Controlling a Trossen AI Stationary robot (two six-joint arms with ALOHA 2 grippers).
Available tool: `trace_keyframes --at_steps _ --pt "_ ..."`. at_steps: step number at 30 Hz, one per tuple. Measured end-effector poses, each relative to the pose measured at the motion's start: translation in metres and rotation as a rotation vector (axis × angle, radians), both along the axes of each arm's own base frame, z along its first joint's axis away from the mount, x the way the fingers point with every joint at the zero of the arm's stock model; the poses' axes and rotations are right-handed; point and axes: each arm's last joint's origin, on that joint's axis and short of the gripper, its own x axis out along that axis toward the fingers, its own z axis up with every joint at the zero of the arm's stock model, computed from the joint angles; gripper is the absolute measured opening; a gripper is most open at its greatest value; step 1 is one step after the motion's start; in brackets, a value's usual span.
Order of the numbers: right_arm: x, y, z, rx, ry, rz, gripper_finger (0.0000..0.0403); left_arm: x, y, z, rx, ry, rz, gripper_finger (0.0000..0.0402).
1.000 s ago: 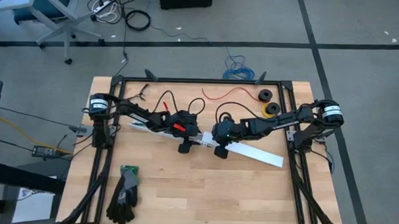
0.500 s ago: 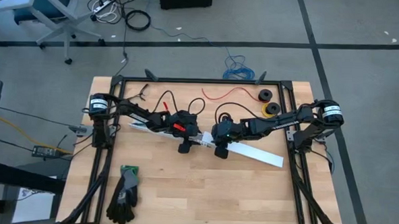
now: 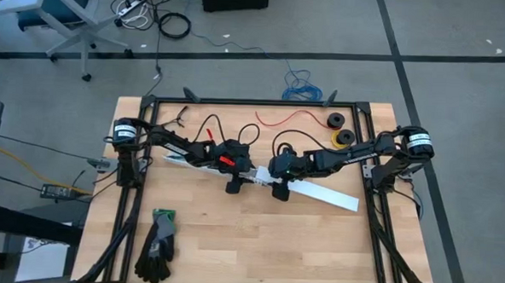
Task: Ziptie cables
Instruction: Close the white cable duct
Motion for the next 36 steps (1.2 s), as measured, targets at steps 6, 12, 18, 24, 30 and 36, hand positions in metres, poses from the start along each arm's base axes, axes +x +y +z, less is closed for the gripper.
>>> trace_keyframes --at_steps 6,12,18,24,30,36 --pt "-0.005 0.000 -0.007 0.007 0.018 -0.010 0.0341 0.000 0.000 0.000 -0.004 0.000 0.003 0.0243" --pt "-0.015 0.000 -0.021 0.032 0.055 -0.043 0.0336 0.000 0.000 0.000 -0.014 0.002 0.011 0.0243" --pt "-0.013 0.001 -0.019 0.023 0.027 -0.025 0.0309 0.000 0.000 0.000 -0.014 0.002 0.011 0.0243" --pt "-0.013 0.001 -0.019 0.019 0.026 -0.020 0.0277 0.000 0.000 0.000 -0.014 0.002 0.011 0.0243" --pt "-0.013 0.001 -0.019 0.008 0.029 -0.008 0.0227 0.000 0.000 0.000 -0.014 0.002 0.011 0.0243" --pt "-0.013 0.001 -0.019 0.000 0.030 0.002 0.0226 0.000 0.000 0.000 -0.014 0.002 0.011 0.0243"
